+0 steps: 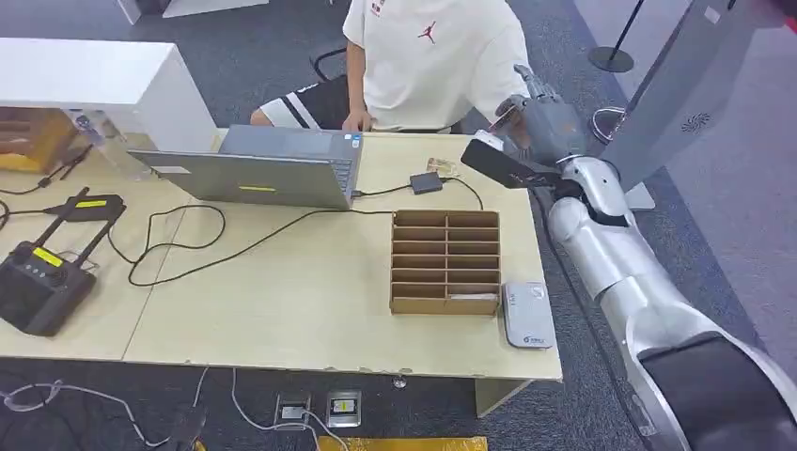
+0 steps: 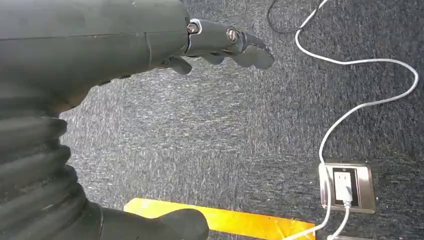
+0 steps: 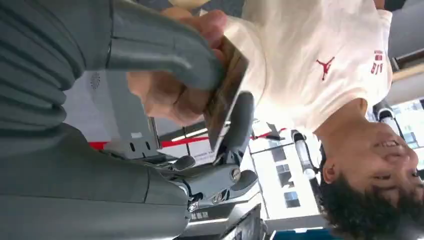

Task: Pass the card to the sensor for recognition and then transmit it.

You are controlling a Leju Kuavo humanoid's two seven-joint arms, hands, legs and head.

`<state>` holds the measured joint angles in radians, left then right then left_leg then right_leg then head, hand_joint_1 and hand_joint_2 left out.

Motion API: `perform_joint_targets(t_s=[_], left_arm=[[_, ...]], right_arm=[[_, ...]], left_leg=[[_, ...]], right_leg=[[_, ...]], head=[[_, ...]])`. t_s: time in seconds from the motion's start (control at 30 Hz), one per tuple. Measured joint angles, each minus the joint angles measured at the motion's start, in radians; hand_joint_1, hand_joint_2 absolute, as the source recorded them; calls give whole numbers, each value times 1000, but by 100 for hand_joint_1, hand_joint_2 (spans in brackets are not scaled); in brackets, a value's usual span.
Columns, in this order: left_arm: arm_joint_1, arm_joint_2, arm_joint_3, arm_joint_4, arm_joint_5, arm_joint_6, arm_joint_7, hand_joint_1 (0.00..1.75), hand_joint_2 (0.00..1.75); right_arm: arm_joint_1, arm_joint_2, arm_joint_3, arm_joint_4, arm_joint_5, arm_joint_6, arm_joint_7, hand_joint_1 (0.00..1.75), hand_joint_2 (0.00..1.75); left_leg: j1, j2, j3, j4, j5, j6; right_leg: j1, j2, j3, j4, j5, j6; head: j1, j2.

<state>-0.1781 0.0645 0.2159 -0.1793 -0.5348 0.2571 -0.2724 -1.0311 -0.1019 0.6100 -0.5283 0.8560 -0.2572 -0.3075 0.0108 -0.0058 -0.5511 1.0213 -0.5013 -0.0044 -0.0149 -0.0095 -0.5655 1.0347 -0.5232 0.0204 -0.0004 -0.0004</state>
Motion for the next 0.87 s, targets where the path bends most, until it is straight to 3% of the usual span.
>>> perform_joint_targets(t_s=[0.2, 0.27, 0.37, 0.5, 0.6, 0.67, 0.87], left_arm=[[1, 0, -2, 0, 10, 5, 0, 0, 175], [3, 0, -2, 0, 18, 12, -1, 0, 175], [12, 0, -2, 0, 31, 22, -10, 0, 175], [25, 4, -2, 0, 36, 23, -12, 0, 175], [26, 8, -2, 0, 48, 23, -12, 0, 175], [33, 11, -2, 0, 58, 23, -13, 0, 175], [64, 22, -2, 2, 85, 41, -11, 0, 175]], right_arm=[[-14, 0, 10, 8, -22, -99, -24, 0, 175], [-30, -2, 13, 8, -47, -162, -38, 0, 175], [-90, -38, -2, -10, -100, -253, -73, 0, 175], [-164, -100, -35, -34, -127, -273, -96, 0, 175], [-180, -150, -70, -53, -162, -377, -110, 0, 175], [-208, -207, -109, -57, -209, -403, -152, 0, 175], [-239, -453, -396, -47, -315, -405, -347, 0, 175]], left_leg=[[0, 0, 0, 0, 0, 0], [0, 0, 0, 1, 0, 0], [-1, 0, 0, 1, 0, 0], [-1, 0, 0, 1, 0, 1], [-2, 3, 1, 2, 0, 1], [-2, -1, 1, 2, 0, 1], [-2, -5, -3, 3, -1, 3]], right_leg=[[0, 0, 0, 0, 0, 0], [0, 1, -1, 0, 0, 0], [0, 0, -1, 0, 1, 0], [0, 1, 0, -1, 1, 0], [-1, 4, -1, -1, 2, 1], [-1, -1, -2, -2, 2, 1], [-2, -6, 0, -5, 2, 2]], head=[[0, 0], [0, 0], [1, 0], [1, 0], [-2, 0], [-2, 0], [-2, 0]])
